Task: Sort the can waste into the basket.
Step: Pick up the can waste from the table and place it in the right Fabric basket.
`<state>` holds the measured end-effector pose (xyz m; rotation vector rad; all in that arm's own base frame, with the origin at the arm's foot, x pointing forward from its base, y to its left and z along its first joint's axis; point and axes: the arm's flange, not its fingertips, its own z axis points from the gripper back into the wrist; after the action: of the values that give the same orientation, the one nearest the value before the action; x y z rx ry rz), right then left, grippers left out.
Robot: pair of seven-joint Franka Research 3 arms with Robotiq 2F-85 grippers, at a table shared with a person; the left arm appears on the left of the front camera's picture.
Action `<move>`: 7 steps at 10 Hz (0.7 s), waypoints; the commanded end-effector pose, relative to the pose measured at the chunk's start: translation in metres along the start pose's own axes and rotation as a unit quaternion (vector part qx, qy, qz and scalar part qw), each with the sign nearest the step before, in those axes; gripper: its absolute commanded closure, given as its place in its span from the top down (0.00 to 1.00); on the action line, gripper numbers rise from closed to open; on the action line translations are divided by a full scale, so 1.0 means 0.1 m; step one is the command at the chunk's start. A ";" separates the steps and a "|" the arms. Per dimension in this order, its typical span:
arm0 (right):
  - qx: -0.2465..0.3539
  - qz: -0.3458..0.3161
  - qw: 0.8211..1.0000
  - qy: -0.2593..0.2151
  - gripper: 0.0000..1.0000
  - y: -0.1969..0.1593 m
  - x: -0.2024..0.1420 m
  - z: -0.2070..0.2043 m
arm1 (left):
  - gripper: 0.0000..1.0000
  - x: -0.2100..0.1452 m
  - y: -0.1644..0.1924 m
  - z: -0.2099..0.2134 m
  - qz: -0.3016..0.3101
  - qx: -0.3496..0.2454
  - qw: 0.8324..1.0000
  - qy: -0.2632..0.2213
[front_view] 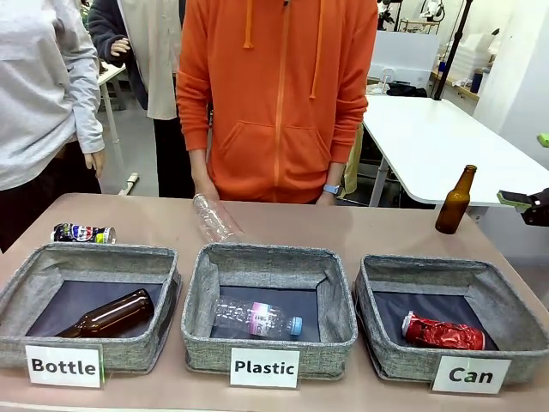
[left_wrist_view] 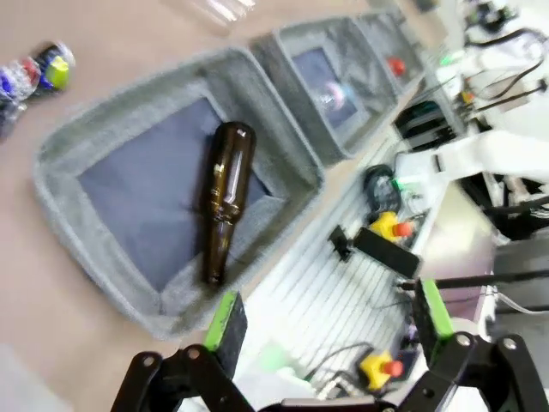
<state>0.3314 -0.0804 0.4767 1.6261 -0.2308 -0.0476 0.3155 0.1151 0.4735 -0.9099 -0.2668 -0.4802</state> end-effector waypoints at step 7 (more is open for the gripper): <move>0.001 0.012 1.000 0.008 1.00 0.01 0.01 0.04 | 1.00 1.46 0.29 -0.44 0.017 0.291 0.957 -0.003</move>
<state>0.3315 -0.0806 0.4765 1.6269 -0.2309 -0.0468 0.4519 0.0562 0.4841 -0.3780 -0.3948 -0.3798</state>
